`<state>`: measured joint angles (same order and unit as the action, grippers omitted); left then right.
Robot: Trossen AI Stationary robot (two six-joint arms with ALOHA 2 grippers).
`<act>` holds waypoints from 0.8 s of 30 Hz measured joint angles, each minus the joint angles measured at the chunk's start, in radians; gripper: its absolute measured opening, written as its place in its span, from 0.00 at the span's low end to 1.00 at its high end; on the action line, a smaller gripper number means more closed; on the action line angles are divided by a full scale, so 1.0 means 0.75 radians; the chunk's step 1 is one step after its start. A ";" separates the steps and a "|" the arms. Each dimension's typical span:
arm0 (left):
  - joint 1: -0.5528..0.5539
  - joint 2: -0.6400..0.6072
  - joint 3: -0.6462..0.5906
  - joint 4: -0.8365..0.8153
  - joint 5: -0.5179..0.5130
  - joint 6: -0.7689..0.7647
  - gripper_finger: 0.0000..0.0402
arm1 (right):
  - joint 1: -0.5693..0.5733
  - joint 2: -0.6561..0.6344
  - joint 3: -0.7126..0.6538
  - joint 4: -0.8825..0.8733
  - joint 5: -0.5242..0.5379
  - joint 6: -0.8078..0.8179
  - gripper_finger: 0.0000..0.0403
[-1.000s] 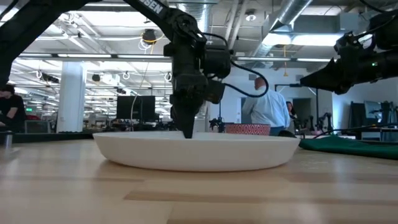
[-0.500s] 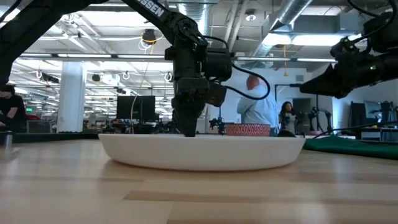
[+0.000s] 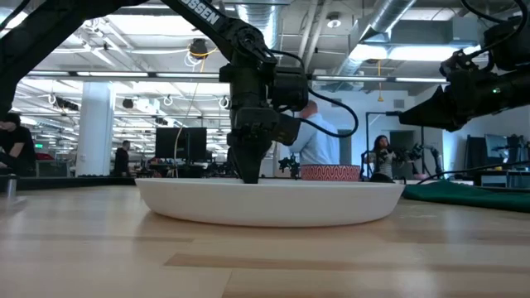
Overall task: Set table place
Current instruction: Move the white plate to the center of the table, then put the blue bowl on the white plate
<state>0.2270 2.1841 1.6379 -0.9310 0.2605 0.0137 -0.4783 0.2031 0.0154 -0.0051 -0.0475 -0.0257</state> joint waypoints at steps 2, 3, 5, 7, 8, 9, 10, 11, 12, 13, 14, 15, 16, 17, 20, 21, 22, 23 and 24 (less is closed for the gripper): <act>0.006 0.000 0.000 -0.001 0.027 -0.001 0.10 | 0.000 0.000 0.000 0.000 0.000 0.000 0.40; 0.009 0.000 0.000 -0.001 0.035 0.000 0.11 | 0.000 0.000 0.000 0.000 0.000 0.000 0.40; 0.014 -0.001 0.000 0.001 0.036 -0.001 0.13 | 0.000 0.000 0.000 0.000 0.000 0.000 0.40; 0.020 -0.001 0.000 0.001 0.036 -0.003 0.15 | 0.000 0.000 0.000 0.000 0.000 0.000 0.40; 0.022 -0.001 0.000 0.001 0.035 0.000 0.16 | 0.000 0.000 0.000 0.000 0.000 0.000 0.40; 0.025 -0.001 0.000 0.000 0.028 0.000 0.17 | 0.000 0.000 -0.001 0.000 0.000 0.000 0.40; 0.027 -0.001 0.000 0.000 0.018 0.000 0.18 | 0.000 0.000 -0.001 0.000 0.000 0.000 0.40; 0.029 -0.001 0.000 -0.001 0.010 0.001 0.19 | 0.000 0.000 -0.001 0.000 0.000 0.000 0.40; 0.031 -0.002 0.000 -0.001 0.003 0.003 0.20 | 0.000 0.000 -0.001 0.000 0.000 0.000 0.40; 0.035 -0.002 0.000 -0.002 -0.003 0.003 0.20 | 0.000 0.000 -0.001 0.000 0.000 0.000 0.40; 0.037 -0.003 0.000 -0.002 -0.010 0.003 0.21 | 0.000 0.000 -0.001 0.000 0.000 0.000 0.40; 0.040 -0.003 0.000 -0.002 -0.010 0.001 0.21 | 0.000 0.000 -0.001 0.000 0.000 0.000 0.40; 0.044 -0.003 0.000 -0.003 -0.009 -0.003 0.21 | 0.000 0.000 -0.001 0.000 0.000 0.000 0.40; 0.047 -0.003 0.000 -0.005 -0.003 -0.012 0.22 | 0.000 0.000 -0.001 0.000 0.000 0.000 0.40; 0.051 -0.003 0.000 -0.018 0.051 -0.022 0.22 | 0.000 0.000 -0.001 0.000 0.000 0.000 0.40; 0.050 -0.003 0.000 -0.025 0.057 -0.022 0.22 | 0.000 0.000 -0.001 0.000 0.000 -0.001 0.40; 0.049 -0.004 0.000 -0.033 0.057 -0.023 0.22 | 0.000 0.000 -0.001 0.000 0.000 -0.001 0.40; 0.049 -0.005 0.000 -0.041 0.057 -0.023 0.22 | 0.000 0.000 -0.001 0.000 0.000 -0.001 0.40; 0.048 -0.009 0.000 -0.050 0.057 -0.023 0.22 | 0.000 0.000 -0.001 0.000 0.000 -0.001 0.40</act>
<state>0.2628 2.1771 1.6379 -0.9687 0.3031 -0.0032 -0.4782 0.2031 0.0151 -0.0051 -0.0475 -0.0262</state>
